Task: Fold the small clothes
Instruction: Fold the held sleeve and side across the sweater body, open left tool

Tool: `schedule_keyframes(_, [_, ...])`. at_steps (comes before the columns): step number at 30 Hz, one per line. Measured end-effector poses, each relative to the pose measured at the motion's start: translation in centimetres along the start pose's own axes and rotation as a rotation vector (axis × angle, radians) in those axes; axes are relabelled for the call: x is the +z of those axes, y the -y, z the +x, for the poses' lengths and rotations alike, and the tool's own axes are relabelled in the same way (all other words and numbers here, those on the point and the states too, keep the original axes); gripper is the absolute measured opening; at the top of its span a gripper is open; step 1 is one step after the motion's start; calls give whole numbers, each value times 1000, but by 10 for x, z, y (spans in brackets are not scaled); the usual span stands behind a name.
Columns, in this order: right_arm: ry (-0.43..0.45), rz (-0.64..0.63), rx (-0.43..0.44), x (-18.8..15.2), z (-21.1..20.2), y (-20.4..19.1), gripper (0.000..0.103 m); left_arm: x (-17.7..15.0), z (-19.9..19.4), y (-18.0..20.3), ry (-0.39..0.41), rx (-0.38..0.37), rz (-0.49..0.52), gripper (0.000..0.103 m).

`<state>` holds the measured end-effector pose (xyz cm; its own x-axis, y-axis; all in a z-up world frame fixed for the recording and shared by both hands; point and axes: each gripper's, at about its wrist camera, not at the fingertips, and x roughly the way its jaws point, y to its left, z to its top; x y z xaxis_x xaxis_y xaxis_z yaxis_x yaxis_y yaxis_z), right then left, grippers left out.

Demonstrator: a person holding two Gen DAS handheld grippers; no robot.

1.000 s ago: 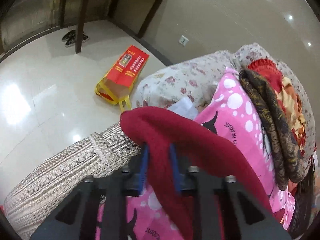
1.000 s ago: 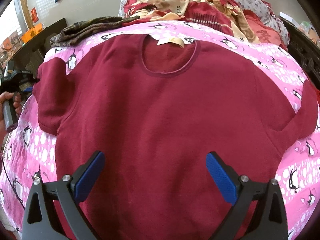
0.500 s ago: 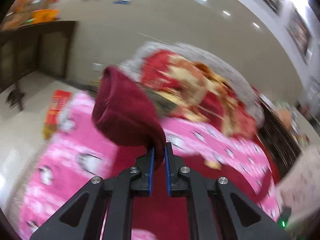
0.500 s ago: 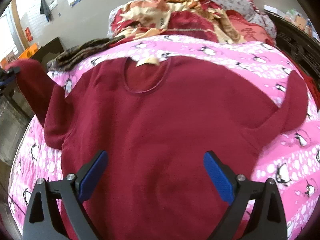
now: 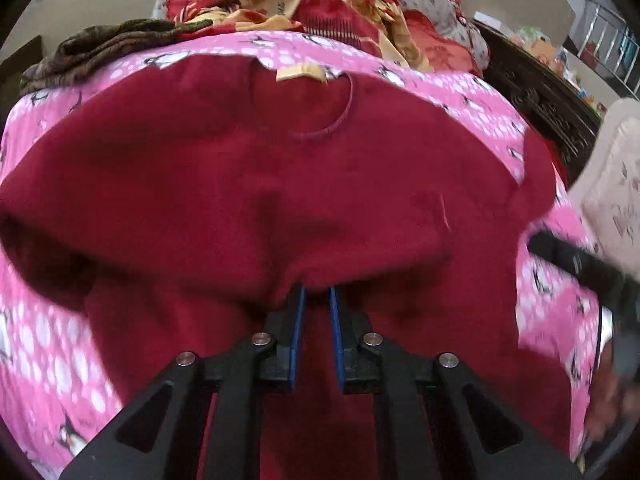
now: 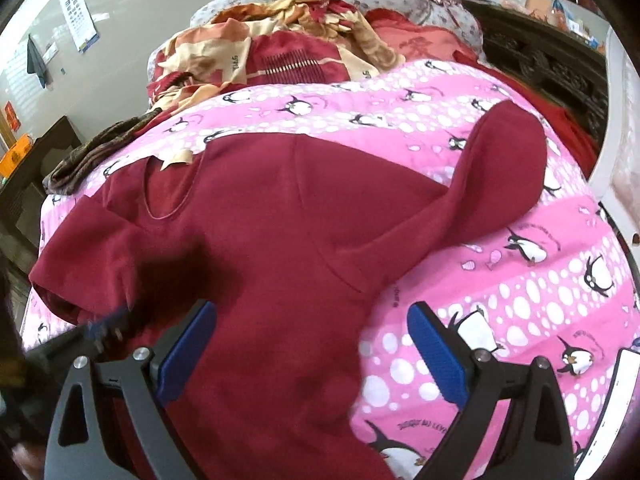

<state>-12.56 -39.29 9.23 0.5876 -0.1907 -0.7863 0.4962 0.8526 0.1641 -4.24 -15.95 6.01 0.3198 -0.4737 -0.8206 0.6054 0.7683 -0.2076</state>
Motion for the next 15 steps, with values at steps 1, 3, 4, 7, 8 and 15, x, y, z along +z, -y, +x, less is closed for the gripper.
schedule_keyframes(1, [-3,0,9,2,2,1,99,-7,-15,-3,25,12,24,0])
schedule_keyframes(3, [-9,-5,40,6,6,2,99,-18,-39,-8,73,59,68,5])
schedule_keyframes(4, [-12,-6,60,7,8,1,99,-22,-50,-14,99,96,84,10])
schedule_keyframes(7, [-46,-12,125,12,21,-7,99,-24,-70,-56,138,214,48,11])
schedule_keyframes(8, [-59,-23,137,12,28,-13,99,-24,-72,-70,140,247,22,11])
schedule_keyframes(15, [-155,-177,151,6,78,-64,44,-23,-51,-137,83,433,-141,11])
